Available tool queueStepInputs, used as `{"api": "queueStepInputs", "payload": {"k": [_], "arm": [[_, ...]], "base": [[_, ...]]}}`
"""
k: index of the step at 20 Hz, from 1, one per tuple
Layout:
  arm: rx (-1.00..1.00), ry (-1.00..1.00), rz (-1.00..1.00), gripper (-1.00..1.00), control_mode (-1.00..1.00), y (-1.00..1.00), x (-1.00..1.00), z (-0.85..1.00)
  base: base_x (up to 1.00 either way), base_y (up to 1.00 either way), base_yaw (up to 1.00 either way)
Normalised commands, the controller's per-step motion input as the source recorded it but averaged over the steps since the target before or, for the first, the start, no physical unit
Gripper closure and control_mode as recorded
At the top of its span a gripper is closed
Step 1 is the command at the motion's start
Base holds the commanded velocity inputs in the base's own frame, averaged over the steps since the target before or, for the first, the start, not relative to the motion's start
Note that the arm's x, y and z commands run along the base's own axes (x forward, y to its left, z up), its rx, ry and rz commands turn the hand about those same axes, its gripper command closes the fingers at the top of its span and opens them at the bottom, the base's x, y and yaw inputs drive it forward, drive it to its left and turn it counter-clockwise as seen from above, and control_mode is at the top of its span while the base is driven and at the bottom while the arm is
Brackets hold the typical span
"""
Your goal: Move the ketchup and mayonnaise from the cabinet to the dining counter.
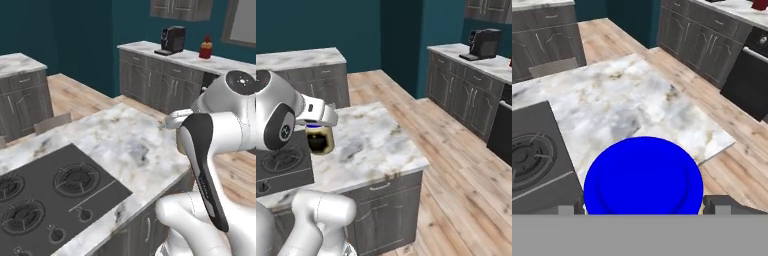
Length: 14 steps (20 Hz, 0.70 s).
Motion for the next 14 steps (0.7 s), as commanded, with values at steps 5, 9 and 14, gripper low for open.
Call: {"api": "queueStepInputs", "payload": {"k": [5,9,14], "arm": [[0.0,0.0,0.0,1.0,1.0,0.0,0.0,0.0],[0.0,0.0,0.0,1.0,1.0,0.0,0.0,0.0],[0.0,0.0,0.0,1.0,1.0,0.0,0.0,0.0]], "base": [[0.58,0.0,0.22],[0.13,0.0,0.14],[0.38,0.0,0.09]]}}
